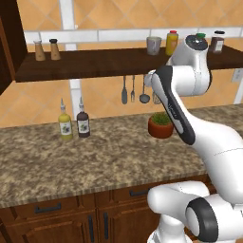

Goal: Gather all objects into one cabinet and sort the glasses and bowls to opposite sides.

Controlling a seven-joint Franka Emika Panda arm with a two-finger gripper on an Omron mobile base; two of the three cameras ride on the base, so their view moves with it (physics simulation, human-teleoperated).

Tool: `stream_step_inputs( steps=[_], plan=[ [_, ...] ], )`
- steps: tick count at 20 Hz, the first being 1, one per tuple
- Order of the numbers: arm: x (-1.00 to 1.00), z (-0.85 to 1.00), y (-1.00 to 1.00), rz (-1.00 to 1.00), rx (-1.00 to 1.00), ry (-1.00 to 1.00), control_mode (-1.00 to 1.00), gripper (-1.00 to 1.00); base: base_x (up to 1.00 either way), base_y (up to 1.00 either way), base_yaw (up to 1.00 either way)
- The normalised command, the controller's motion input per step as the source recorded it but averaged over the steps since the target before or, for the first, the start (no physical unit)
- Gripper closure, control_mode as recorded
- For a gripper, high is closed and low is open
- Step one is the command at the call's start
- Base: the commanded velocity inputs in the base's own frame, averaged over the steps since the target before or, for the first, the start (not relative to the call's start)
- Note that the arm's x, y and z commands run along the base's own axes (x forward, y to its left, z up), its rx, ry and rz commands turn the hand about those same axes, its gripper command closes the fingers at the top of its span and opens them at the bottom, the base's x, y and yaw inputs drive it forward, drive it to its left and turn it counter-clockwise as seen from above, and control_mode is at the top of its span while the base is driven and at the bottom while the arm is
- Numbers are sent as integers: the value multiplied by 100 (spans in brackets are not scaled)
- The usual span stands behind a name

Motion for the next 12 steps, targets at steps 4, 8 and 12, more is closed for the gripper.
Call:
stream_step_inputs(
  steps=[4, 8, 12],
  plan=[
    [30, 9, 1, 0, 0, 1, -100, -100, 0, 0, 0],
    [12, 0, 0, 0, 0, 9, -100, -100, 0, 0, 0],
    [3, 0, 0, 0, 0, 8, -100, -100, 0, 0, 0]
  ],
)
